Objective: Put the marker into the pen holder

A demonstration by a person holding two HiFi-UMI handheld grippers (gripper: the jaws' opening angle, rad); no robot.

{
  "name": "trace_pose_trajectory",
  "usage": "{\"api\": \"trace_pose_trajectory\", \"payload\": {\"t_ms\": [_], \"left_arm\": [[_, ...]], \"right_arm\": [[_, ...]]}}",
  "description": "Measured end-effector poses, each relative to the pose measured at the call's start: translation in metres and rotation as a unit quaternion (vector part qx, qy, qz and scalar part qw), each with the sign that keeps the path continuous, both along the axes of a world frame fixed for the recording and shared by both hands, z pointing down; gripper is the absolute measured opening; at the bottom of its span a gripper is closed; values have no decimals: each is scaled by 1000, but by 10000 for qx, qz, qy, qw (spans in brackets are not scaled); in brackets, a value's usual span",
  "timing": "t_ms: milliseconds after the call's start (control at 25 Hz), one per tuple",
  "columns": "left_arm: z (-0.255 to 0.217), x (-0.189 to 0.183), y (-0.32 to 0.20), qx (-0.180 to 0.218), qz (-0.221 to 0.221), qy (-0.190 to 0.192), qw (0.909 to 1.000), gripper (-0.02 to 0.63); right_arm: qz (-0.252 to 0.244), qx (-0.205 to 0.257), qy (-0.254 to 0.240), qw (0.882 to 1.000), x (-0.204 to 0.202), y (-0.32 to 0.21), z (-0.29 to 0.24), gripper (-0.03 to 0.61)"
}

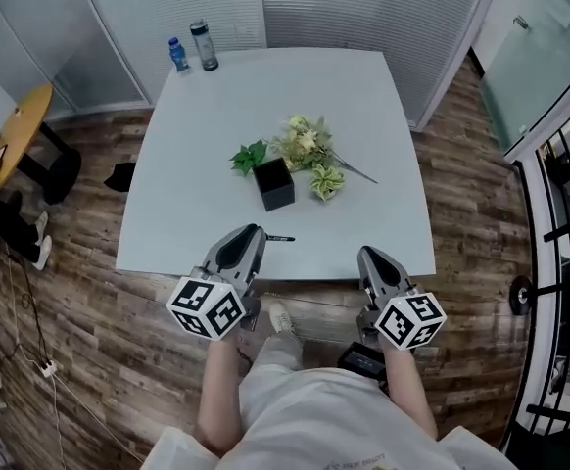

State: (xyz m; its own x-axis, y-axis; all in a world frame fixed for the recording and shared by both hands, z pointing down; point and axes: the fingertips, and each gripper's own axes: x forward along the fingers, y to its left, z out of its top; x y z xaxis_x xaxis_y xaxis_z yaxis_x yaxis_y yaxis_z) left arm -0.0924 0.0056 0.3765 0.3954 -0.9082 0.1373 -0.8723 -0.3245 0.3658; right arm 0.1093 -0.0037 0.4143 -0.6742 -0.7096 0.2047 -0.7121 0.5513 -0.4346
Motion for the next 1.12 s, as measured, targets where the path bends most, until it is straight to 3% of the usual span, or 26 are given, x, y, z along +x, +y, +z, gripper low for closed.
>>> {"api": "trace_pose_trajectory", "payload": {"t_ms": [240,520,880,1120], "left_arm": [[3,-59,-102,-138,207,-54,9997,48],[23,-93,-175,-305,556,0,9980,48],[39,-91,-209,-415,985,-29,9943,48],[44,-84,-209,-491,1111,-168,9924,48]], "right_arm": [[206,-190,-42,9996,-56,-93,10,15],[493,-340,132,9981,-88,-151,24,15],[918,-349,315,9947,-81,-169,23,16],[900,-349,299,9949,-82,-171,22,17]]}}
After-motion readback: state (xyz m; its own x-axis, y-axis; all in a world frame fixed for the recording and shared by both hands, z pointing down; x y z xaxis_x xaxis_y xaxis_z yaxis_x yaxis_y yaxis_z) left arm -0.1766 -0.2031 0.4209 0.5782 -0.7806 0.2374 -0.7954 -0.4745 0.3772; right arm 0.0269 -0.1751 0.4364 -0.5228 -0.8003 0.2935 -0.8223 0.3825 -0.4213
